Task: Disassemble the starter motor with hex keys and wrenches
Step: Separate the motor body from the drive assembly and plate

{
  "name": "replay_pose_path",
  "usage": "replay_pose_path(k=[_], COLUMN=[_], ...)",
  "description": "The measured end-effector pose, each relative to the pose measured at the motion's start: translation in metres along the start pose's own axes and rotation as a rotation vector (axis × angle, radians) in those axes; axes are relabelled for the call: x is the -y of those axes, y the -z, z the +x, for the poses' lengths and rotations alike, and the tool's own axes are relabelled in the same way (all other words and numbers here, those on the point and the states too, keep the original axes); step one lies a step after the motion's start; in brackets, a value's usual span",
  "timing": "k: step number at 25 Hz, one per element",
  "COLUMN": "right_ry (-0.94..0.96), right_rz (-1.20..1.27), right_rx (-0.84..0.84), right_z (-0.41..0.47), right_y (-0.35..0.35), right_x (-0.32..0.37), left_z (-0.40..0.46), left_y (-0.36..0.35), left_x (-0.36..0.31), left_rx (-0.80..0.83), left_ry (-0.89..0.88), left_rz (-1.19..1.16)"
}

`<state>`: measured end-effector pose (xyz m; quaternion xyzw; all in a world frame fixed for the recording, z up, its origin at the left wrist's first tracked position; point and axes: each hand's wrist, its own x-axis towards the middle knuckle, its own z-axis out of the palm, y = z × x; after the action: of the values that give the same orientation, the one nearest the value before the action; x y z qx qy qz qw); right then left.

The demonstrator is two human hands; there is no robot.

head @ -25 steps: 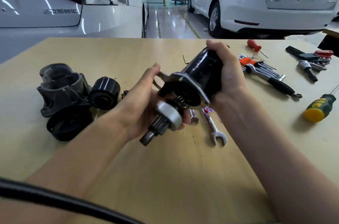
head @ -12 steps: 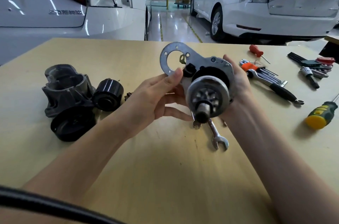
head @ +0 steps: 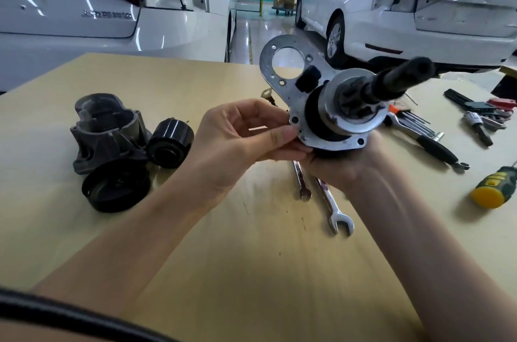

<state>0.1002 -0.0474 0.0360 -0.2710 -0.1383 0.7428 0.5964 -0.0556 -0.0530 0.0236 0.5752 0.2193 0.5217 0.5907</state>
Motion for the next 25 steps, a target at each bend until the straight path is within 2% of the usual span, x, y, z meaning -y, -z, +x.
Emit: replay_pose_path(k=[1, 8, 12, 15, 18, 22, 25], right_ry=[-0.041, -0.001, -0.046, 0.044, 0.058, 0.184, 0.202], right_rz=[0.014, 0.018, 0.031, 0.043, 0.013, -0.111, -0.131], right_rx=[0.056, -0.041, -0.025, -0.069, -0.092, -0.059, 0.046], right_z=[-0.003, -0.004, -0.005, 0.000, 0.001, -0.004, -0.007], right_y=[-0.003, -0.006, -0.006, 0.002, 0.010, 0.013, 0.000], right_x=[-0.001, -0.004, -0.009, -0.009, -0.009, -0.001, 0.006], left_z=[0.000, 0.001, 0.000, -0.001, -0.001, -0.002, -0.001], left_y=[0.001, 0.002, 0.000, -0.002, -0.003, 0.000, 0.000], left_x=[0.000, 0.000, -0.001, 0.001, 0.001, -0.001, -0.004], left_rx=[-0.005, 0.016, -0.034, -0.053, -0.057, -0.019, 0.039], left_ry=[0.002, 0.043, 0.026, -0.017, -0.056, -0.064, 0.003], left_rz=[-0.006, -0.063, 0.007, 0.086, 0.173, 0.195, 0.201])
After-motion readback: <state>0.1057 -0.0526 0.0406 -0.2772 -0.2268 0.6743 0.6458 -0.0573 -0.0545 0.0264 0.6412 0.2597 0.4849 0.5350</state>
